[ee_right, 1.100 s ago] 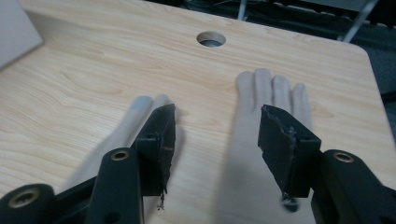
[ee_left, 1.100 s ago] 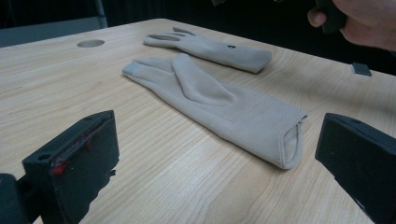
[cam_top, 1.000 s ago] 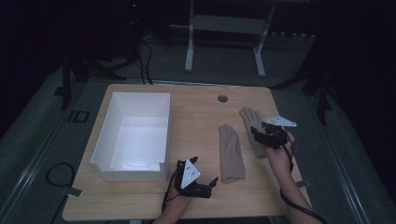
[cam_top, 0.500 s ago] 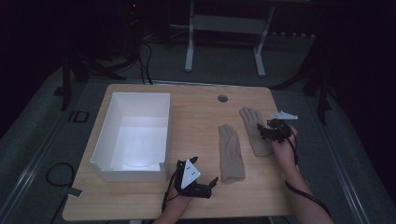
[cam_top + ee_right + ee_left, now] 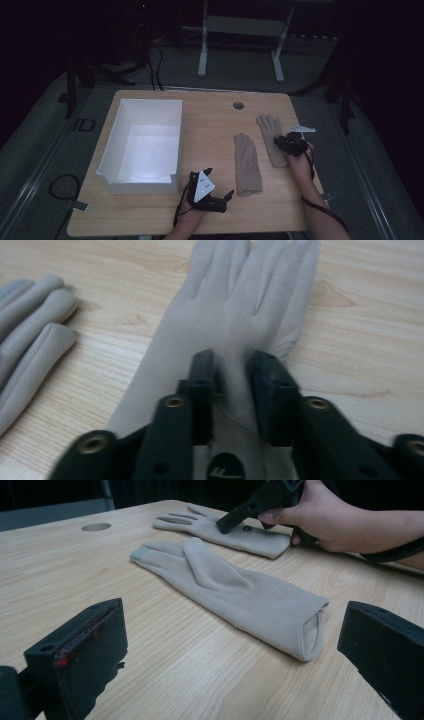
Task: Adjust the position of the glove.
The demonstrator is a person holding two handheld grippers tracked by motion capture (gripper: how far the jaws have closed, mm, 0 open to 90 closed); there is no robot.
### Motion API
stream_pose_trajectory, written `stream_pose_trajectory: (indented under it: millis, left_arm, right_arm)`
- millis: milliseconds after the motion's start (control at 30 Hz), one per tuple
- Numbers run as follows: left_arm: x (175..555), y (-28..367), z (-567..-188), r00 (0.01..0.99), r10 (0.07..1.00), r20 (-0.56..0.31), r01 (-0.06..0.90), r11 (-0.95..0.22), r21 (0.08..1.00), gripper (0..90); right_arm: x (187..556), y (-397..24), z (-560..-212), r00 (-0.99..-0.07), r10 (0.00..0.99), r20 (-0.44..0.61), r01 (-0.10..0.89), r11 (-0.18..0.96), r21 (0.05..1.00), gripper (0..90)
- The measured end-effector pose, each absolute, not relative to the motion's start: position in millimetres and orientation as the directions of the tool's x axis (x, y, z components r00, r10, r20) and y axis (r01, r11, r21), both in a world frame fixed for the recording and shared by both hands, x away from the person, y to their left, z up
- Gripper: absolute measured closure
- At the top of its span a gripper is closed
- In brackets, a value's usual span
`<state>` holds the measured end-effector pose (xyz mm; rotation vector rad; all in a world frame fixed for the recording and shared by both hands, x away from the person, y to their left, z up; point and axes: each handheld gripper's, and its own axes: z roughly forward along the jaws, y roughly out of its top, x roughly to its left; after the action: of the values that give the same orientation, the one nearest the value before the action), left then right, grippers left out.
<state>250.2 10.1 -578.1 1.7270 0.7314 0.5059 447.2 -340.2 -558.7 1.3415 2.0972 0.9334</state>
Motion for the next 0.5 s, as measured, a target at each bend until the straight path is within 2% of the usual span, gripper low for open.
stream_pose_trajectory:
  millis: [100, 300, 400, 500]
  left_arm:
    - [250, 10, -578, 0.715, 0.699, -0.035, 0.214, -0.170, 0.962, 0.1]
    - [250, 10, -578, 0.714, 0.699, -0.035, 0.214, -0.170, 0.962, 0.1]
    - [250, 10, -578, 0.713, 0.700, -0.038, 0.216, -0.168, 0.962, 0.0]
    - [250, 10, -578, 0.714, 0.700, -0.037, 0.215, -0.169, 0.962, 0.1]
  right_arm:
    - [446, -326, -556, -0.400, 0.910, -0.107, 0.587, 0.344, 0.733, 82.2]
    - [445, -329, -552, -0.383, 0.921, -0.072, 0.603, 0.309, 0.736, 86.0]
    - [442, -332, -540, -0.356, 0.934, -0.031, 0.598, 0.253, 0.760, 86.3]
    - [439, -333, -531, -0.349, 0.937, -0.036, 0.582, 0.246, 0.775, 86.3]
